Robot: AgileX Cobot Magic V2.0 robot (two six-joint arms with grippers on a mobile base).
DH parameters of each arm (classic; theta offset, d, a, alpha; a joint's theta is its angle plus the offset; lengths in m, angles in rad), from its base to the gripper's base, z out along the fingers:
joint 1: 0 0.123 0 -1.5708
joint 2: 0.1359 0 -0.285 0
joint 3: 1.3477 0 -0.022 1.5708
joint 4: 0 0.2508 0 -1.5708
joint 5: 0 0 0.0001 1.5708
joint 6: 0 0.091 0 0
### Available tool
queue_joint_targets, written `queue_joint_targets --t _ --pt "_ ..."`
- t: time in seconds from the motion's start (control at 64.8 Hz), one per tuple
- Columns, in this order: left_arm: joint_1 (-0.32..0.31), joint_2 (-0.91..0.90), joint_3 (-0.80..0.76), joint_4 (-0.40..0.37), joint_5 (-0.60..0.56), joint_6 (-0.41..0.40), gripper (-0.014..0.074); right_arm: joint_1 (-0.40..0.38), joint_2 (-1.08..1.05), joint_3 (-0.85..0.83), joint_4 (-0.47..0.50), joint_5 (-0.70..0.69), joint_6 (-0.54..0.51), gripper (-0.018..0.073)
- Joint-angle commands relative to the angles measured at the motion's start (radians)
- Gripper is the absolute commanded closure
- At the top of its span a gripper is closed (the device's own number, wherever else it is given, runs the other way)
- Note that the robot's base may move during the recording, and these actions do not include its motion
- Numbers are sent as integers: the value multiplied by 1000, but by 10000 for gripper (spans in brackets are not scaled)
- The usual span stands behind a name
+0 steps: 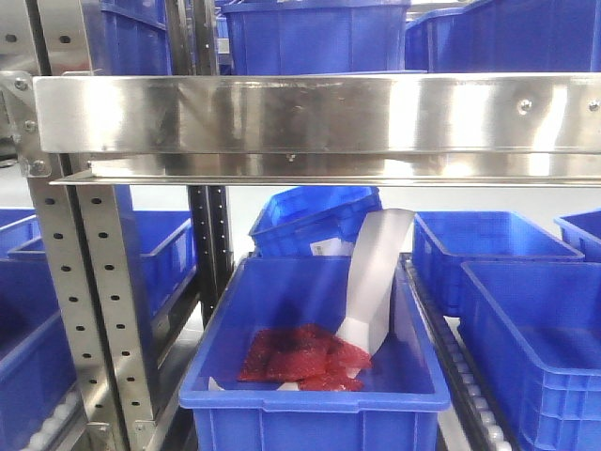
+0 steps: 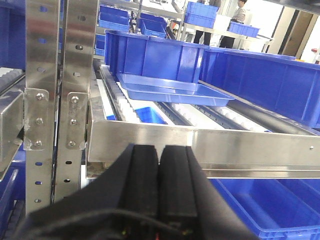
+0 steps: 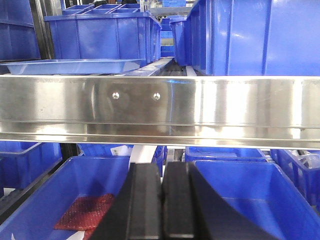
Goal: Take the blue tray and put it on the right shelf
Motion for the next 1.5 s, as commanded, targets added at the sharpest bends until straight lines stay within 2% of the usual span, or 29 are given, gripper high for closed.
queue_joint_targets --t 0.0,0.263,0.324,0.355,0.386,0.417,0.463,0.494,0.556,0.602,0.695,0.757,0.788,0.819,0.849,0.942,1.236,1.483 --pt "-5 6 -28 2 -84 3 645 -7 -22 -22 0 -82 -16 505" --pt "-5 3 -24 2 -86 5 645 -7 -22 -22 0 -82 -16 505" --pt "6 -9 -24 50 -78 7 645 -7 -22 -22 0 -82 -16 505" --pt "16 -19 -22 36 -74 28 645 -7 -22 -22 0 -82 -16 505" --pt "31 -30 -14 -2 -74 88 645 -7 -22 -22 0 -82 -16 505" --pt "45 -43 -2 -47 -81 186 645 -7 -22 -22 0 -82 -16 505" --pt "94 -66 41 -159 -104 363 645 -7 -22 -22 0 -82 -16 505" --pt "129 -84 81 -220 -131 432 645 -7 -22 -22 0 -82 -16 505" --pt "200 -107 153 -246 -182 418 645 -7 -22 -22 0 -82 -16 505" --pt "252 -126 219 -246 -223 372 645 -7 -22 -22 0 -82 -16 505" --pt "327 -169 337 -171 -284 251 645 -7 -22 -22 0 -82 -16 505" --pt "353 -206 405 -156 -309 242 645 -7 -22 -22 0 -82 -16 505" --pt "356 -227 421 -156 -298 242 645 -7 -22 -22 0 -82 -16 505" --pt "356 -249 413 -151 -216 242 645 -7 -22 -22 0 -82 -16 505" --pt "356 -269 413 -148 -183 242 645 -7 -22 -22 0 -82 -16 505" --pt "356 -323 418 -144 -135 242 645 -7 -22 -22 0 -82 -16 505" --pt "298 -318 418 -144 -131 242 645 -7 -21 -22 0 -82 -16 505" --pt "298 -318 418 -144 -131 242 645 -7 -21 -22 0 -82 -16 505"
